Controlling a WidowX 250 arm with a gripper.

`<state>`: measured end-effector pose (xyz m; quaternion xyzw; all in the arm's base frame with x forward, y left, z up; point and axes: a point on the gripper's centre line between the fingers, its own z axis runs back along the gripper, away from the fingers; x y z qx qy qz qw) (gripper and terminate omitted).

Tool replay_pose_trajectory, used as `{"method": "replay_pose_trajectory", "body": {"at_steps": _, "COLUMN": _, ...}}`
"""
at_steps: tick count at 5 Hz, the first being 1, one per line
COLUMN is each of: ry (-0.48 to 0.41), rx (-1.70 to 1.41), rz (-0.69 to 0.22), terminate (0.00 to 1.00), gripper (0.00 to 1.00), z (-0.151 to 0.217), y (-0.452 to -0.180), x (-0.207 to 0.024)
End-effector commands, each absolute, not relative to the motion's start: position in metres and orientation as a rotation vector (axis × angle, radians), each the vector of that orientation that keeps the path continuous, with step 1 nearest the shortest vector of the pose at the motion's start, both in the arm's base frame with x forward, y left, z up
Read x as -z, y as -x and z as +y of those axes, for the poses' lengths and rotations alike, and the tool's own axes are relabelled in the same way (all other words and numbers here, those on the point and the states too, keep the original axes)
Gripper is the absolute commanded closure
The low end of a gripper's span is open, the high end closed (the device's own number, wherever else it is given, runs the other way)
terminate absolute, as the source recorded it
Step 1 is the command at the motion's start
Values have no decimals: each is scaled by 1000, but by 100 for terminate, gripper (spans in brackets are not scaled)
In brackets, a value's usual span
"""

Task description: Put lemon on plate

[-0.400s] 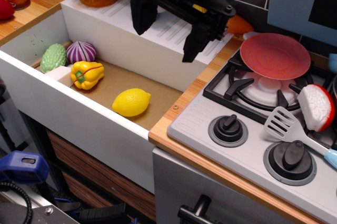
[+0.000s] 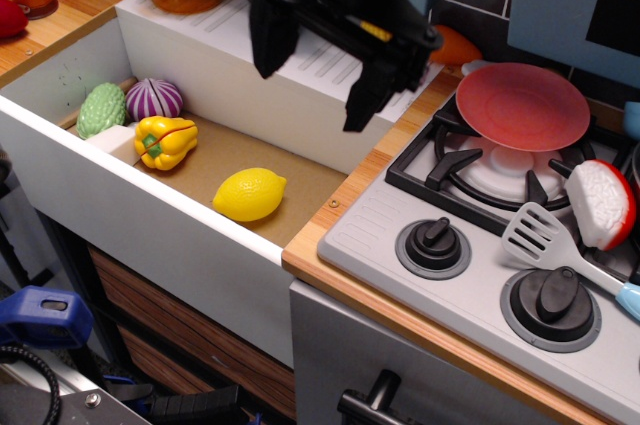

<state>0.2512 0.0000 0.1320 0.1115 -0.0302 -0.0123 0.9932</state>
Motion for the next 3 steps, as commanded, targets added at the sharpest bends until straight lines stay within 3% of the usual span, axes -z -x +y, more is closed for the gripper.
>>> {"method": "replay_pose_trajectory", "body": {"at_steps": 1, "ry": -272, "rx": 89, "rz": -70, "terminate": 0, "gripper": 0, "z": 43, "y": -278, "x": -106}}
{"method": "replay_pose_trajectory", "body": {"at_steps": 3, "ry": -263, "rx": 175, "rz": -118, "terminate": 0, "gripper": 0, "z": 77, "y": -297, "x": -57}}
